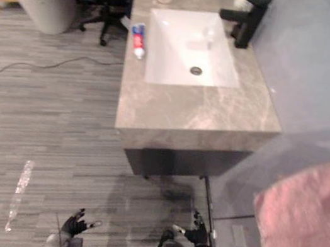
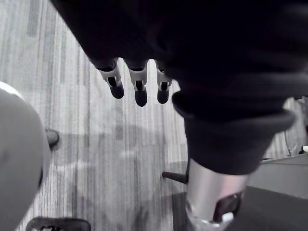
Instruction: Organize washtable
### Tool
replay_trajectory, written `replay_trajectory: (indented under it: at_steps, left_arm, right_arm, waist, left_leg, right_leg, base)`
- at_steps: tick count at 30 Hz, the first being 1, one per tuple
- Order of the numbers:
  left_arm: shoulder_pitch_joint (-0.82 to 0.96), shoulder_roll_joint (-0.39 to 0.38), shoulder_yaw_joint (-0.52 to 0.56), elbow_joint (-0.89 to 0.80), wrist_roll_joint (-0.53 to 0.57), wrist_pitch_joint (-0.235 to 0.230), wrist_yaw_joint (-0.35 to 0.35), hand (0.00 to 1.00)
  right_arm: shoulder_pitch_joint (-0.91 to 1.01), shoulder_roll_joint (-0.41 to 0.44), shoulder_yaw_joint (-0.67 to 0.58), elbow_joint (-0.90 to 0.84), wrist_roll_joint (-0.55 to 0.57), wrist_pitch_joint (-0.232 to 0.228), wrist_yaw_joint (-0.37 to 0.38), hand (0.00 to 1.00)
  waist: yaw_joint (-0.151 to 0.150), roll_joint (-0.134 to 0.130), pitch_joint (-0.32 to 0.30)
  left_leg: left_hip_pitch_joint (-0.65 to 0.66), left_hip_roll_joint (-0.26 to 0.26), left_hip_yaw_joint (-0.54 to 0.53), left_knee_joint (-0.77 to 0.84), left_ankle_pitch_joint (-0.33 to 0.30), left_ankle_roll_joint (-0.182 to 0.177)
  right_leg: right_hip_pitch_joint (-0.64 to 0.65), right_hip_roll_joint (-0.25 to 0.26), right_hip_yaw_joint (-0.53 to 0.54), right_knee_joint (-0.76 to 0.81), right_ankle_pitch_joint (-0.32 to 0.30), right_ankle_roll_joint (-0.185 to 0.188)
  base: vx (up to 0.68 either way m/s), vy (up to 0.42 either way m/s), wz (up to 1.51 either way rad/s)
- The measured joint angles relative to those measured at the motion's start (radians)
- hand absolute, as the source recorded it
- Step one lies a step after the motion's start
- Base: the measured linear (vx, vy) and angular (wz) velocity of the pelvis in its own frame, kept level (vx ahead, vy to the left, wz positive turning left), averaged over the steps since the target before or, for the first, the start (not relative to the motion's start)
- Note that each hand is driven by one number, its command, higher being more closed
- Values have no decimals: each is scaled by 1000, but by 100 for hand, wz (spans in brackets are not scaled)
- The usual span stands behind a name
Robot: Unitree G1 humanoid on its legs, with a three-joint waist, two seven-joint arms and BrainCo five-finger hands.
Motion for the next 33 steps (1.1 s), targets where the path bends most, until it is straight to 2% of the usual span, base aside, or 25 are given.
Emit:
replay_trajectory:
  at_steps: [1, 2, 4, 5, 8, 15, 17, 18, 19, 20, 21, 24, 27, 29, 30, 32, 33]
  left_arm:
    - [-10, -10, -33, 1, 6, 2, -1, 0]
    - [-15, -23, -49, 2, 8, 4, -3, 0]
    - [-13, -23, -50, 3, 9, 7, -4, 0]
    - [-10, -15, -50, 5, 9, 12, -7, 0]
    - [2, 9, -61, 11, 10, 17, -19, 0]
    - [26, 59, -71, 50, 31, 18, -20, 0]
    - [26, 59, -71, 54, 31, 14, -19, 0]
    - [21, 65, -70, 61, 33, 14, -19, 0]
    - [16, 69, -69, 67, 36, 14, -18, 0]
    - [8, 77, -66, 76, 37, 14, -19, 0]
    - [-1, 83, -47, 79, 37, 13, -18, 0]
    - [-7, 71, -5, 83, 37, 13, -15, 0]
    - [-9, 51, -3, 92, 37, 12, -15, 0]
    - [-10, 49, -2, 85, 36, 5, -12, 0]
    - [-10, 53, -2, 80, 36, 4, -10, 0]
    - [-16, 62, -1, 66, 33, -2, 1, 0]
    - [-16, 64, 0, 60, 30, -3, 2, 0]
  right_arm:
    - [0, -12, -4, 4, 0, -4, -1, 0]
    - [0, -18, -19, 27, 0, -5, 0, 0]
    - [5, -11, -32, 35, 2, -3, -1, 0]
    - [11, 1, -38, 39, 2, -3, -1, 0]
    - [9, 14, -35, 62, -1, -1, 2, 0]
    - [-3, 36, -35, 95, -1, 7, 2, 0]
    - [-3, 37, -40, 94, -1, 6, 4, 0]
    - [0, 46, -42, 93, -1, 6, 5, 0]
    - [3, 50, -45, 93, -1, 5, 4, 0]
    - [7, 52, -48, 97, -2, 5, 5, 0]
    - [5, 52, -51, 105, -3, 10, 7, 0]
    - [4, 54, -52, 118, -2, 10, 18, 0]
    - [3, 51, -57, 115, 1, 7, 22, 0]
    - [4, 53, -61, 113, 2, 8, 20, 0]
    - [6, 55, -66, 113, 2, 8, 20, 0]
    - [12, 60, -86, 126, 3, 9, 20, 0]
    - [10, 57, -86, 134, 3, 11, 20, 0]
  waist:
    - [-7, 20, -8]
    - [-4, 30, -14]
    - [-4, 17, -19]
    - [-3, 4, -28]
    - [3, -13, -43]
    - [6, -11, -51]
    - [3, -11, -52]
    - [-5, -15, -53]
    - [-7, -25, -55]
    - [-5, -46, -55]
    - [6, -70, -54]
    - [21, -76, -51]
    - [16, -50, -56]
    - [20, -57, -57]
    - [20, -62, -56]
    - [20, -90, -54]
    - [25, -92, -51]
  left_leg:
    - [-20, 28, 89, -22, 82, 13]
    - [-32, 35, 130, -45, 140, 28]
    - [-1, 5, 105, -114, 143, 33]
    - [10, -17, 85, -145, 156, 44]
    - [8, -53, 50, -178, 176, 61]
    - [13, -92, -39, -274, 239, 81]
    - [-5, -94, -99, -274, 247, 95]
    - [-33, -89, -179, -274, 251, 103]
    - [-45, -94, -214, -275, 256, 108]
    - [-63, -114, -261, -280, 269, 111]
    - [-73, -141, -298, -284, 288, 107]
    - [-72, -159, -361, -285, 318, 95]
    - [-110, -163, -434, -285, 333, 98]
    - [-146, -176, -464, -284, 334, 100]
    - [-158, -179, -448, -284, 334, 100]
    - [-208, -172, -292, -228, 338, 105]
    - [-220, -173, -282, -211, 354, 136]
  right_leg:
    - [18, 1, -34, -16, -10, 15]
    - [34, 10, -50, -27, -25, 35]
    - [56, -3, -73, -42, -26, 41]
    - [71, -14, -85, -59, -20, 52]
    - [98, -35, -109, -97, -2, 79]
    - [113, -45, -128, -93, 25, 88]
    - [86, -33, -4, -29, 13, 68]
    - [45, -1, 189, 26, -43, 30]
    - [44, 17, 263, 25, -64, 30]
    - [56, 23, 325, 13, -86, 36]
    - [91, 4, 339, -6, -112, 74]
    - [123, -18, 284, -13, -173, 99]
    - [141, -19, 205, -38, -185, 118]
    - [174, -36, 112, -73, -186, 135]
    - [187, -49, 84, -83, -185, 144]
    - [241, -79, -25, -113, -157, 171]
    - [241, -76, -19, -111, -151, 181]
  base:
    - [94, 70, 68]
    - [97, 119, 58]
    - [42, 135, 45]
    - [4, 113, 54]
    - [-27, 95, 46]
    - [-78, 42, 34]
    - [-119, 65, 91]
    - [-72, 28, 122]
    - [-66, -61, 157]
    - [-51, -94, 147]
    - [-86, -106, 139]
    - [-93, -82, 78]
    - [-65, -47, 82]
    - [6, -3, 116]
    - [47, 45, 144]
    - [157, 78, 145]
    - [190, 74, 85]
